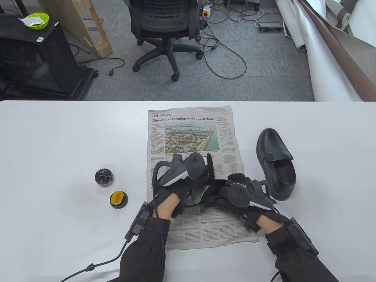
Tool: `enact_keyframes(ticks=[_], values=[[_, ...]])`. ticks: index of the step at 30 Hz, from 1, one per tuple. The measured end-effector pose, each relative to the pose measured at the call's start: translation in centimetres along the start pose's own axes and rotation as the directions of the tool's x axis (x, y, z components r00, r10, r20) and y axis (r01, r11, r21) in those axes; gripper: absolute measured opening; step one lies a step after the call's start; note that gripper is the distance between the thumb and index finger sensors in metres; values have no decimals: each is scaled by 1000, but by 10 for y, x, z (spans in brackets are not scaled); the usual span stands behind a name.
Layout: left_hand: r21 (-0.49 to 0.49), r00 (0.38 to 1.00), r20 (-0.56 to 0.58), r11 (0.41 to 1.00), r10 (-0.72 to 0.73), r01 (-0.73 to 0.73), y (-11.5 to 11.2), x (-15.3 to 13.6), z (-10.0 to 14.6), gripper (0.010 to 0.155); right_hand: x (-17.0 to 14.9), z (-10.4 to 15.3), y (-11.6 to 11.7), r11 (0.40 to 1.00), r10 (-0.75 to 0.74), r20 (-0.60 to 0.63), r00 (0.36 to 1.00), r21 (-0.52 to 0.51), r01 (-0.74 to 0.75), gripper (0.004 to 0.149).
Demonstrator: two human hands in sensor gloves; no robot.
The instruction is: Dip and apply built-in sponge shoe polish on shoes
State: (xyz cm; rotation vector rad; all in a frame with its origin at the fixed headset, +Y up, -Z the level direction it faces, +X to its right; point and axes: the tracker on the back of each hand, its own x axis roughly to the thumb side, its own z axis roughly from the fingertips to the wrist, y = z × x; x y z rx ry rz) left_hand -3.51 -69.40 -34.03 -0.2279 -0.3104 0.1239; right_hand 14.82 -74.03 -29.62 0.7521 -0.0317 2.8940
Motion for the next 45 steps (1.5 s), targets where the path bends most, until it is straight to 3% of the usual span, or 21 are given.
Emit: enact_keyframes(ticks=[2, 9, 17, 24, 28, 30, 33, 35, 39, 42, 45], values=[[-60, 994, -39, 994, -98, 95, -8, 1, -10, 50, 0, 0, 0, 1000, -1, 1, 1000, 0, 1, 41], [-150, 995, -103, 988, 16, -31, -14, -30, -16, 49, 0, 0, 0, 1000, -1, 4, 1000, -1, 1, 41], [-175, 971, -188, 978, -149, 116, -11, -57, -4, 48, 0, 0, 0, 1000, 3, -1, 1000, 0, -3, 41], [-197, 937, -295, 972, -185, 130, -7, -88, 11, 47, 0, 0, 0, 1000, 4, -1, 1000, 1, -4, 41], [-83, 944, -237, 973, -231, 217, 1, -76, 17, 48, 0, 0, 0, 1000, 4, -2, 1000, 1, -4, 41], [6, 986, -127, 994, -110, 112, 3, -59, 20, 48, 0, 0, 0, 1000, 6, -2, 1000, -1, -6, 41], [52, 998, 46, 998, 34, -37, 6, -32, 20, 49, 0, 0, 0, 1000, 4, -2, 1000, 0, -4, 41], [56, 992, 102, 995, 76, -82, 5, -18, 17, 49, 0, 0, 0, 1000, 3, -2, 1000, 1, -3, 41], [22, 996, 88, 1000, -23, 22, -9, -4, 9, 49, 0, 0, 0, 1000, 4, -1, 1000, 3, -4, 41], [27, 998, 69, 1000, -8, 6, -12, -6, 10, 49, 0, 0, 0, 1000, 7, 2, 1000, 3, -7, 41], [19, 992, 6, 992, -124, 124, -12, -14, 13, 49, 0, 0, 0, 1000, 7, 2, 1000, 4, -7, 41]])
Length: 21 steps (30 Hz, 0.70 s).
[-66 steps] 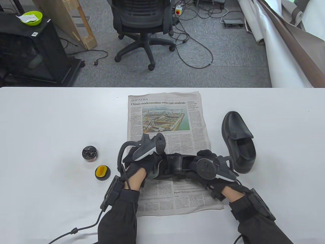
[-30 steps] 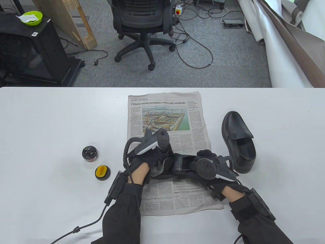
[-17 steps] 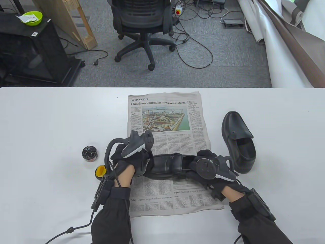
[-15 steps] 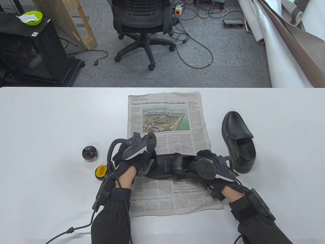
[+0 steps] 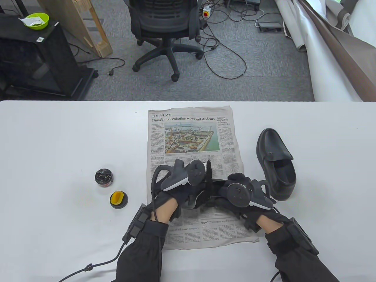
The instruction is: Dip and apply built-in sponge shoe polish on shoes
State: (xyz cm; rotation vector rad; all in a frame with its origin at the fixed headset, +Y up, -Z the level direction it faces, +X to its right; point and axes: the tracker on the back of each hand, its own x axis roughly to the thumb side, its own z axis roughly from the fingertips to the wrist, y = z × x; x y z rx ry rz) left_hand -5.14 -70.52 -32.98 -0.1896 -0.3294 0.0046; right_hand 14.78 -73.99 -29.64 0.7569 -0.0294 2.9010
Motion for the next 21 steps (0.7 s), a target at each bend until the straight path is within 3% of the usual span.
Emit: enact_keyframes(ticks=[5, 13, 16, 21], values=[[-57, 994, -88, 996, -70, 65, -6, -28, 10, 48, 0, 0, 0, 1000, 1, -3, 1000, 0, -1, 41], [-56, 954, -235, 982, -188, 180, -5, -60, 36, 48, 0, 0, 0, 1000, 3, -8, 1000, 2, -3, 41], [38, 966, -208, 985, -154, 166, 0, -50, 43, 48, 0, 0, 0, 1000, 4, -12, 1000, 3, -4, 41], [173, 996, 30, 980, 90, -94, 8, -7, 42, 49, 0, 0, 0, 1000, 3, -11, 1000, 3, -3, 41]])
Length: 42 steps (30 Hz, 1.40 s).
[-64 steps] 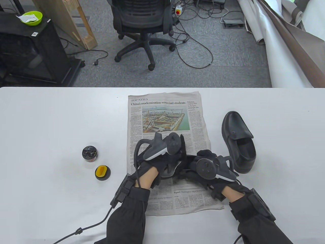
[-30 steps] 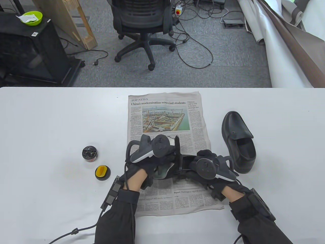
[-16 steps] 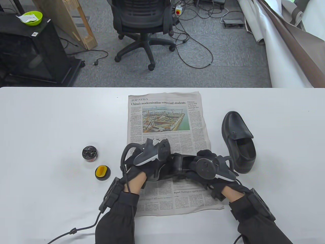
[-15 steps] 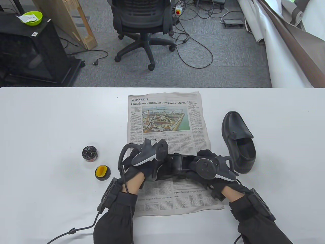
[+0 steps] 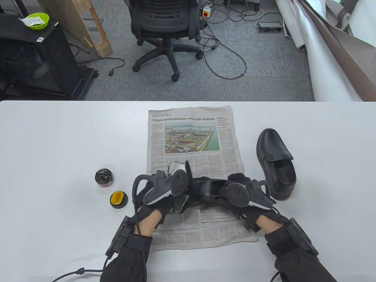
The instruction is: Dip and apply built-in sponge shoe polish on shoes
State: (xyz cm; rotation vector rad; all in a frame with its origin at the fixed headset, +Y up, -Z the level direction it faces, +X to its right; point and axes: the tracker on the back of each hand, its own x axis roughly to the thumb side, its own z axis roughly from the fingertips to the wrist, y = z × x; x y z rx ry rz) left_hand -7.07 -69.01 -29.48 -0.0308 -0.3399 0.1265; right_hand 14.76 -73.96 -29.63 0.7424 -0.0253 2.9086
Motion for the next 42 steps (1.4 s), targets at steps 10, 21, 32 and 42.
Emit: enact_keyframes(ticks=[10, 21, 32, 42], values=[[-70, 1000, 27, 998, -4, 6, -20, 22, -9, 48, 0, -1, 0, 1000, -2, 11, 1000, 2, 2, 41], [-164, 974, -113, 970, -197, 177, -18, -27, 6, 49, 0, 0, 0, 1000, 7, 3, 1000, 3, -7, 41], [-7, 1000, -18, 1000, -23, 22, -12, -18, 11, 50, 0, 0, 0, 1000, 1, 3, 1000, 2, -1, 41], [-1, 993, 110, 999, -47, 48, -25, 26, 13, 58, 0, 0, 0, 1000, 4, 7, 1000, 8, -4, 41]])
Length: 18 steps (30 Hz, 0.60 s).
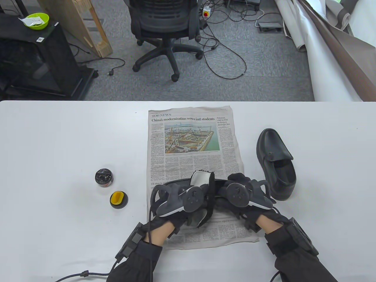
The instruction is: Dip and apply built-in sponge shoe polish on shoes
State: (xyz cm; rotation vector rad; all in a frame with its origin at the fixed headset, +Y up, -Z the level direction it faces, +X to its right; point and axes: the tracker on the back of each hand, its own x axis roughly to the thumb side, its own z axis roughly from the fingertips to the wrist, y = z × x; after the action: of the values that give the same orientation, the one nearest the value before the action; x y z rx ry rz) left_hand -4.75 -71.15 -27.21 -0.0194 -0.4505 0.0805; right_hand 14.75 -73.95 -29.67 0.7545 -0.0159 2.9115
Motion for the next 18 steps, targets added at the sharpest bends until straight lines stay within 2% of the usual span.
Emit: enact_keyframes(ticks=[7, 11, 13, 18], values=[[-116, 994, -47, 989, -98, 92, 1, -18, 1, 60, 0, 0, 0, 1000, 2, -1, 1000, -1, -2, 41], [-194, 990, -106, 979, -89, 67, 0, -42, 2, 60, 1, 0, 0, 1000, 5, -3, 1000, -2, -5, 41], [-204, 989, -126, 978, -81, 54, 0, -51, 3, 60, 1, 0, 0, 1000, 5, -3, 1000, -2, -5, 41], [-266, 965, -206, 958, -161, 104, 5, -70, 6, 60, 1, 1, 0, 1000, 5, -3, 1000, -2, -5, 41]])
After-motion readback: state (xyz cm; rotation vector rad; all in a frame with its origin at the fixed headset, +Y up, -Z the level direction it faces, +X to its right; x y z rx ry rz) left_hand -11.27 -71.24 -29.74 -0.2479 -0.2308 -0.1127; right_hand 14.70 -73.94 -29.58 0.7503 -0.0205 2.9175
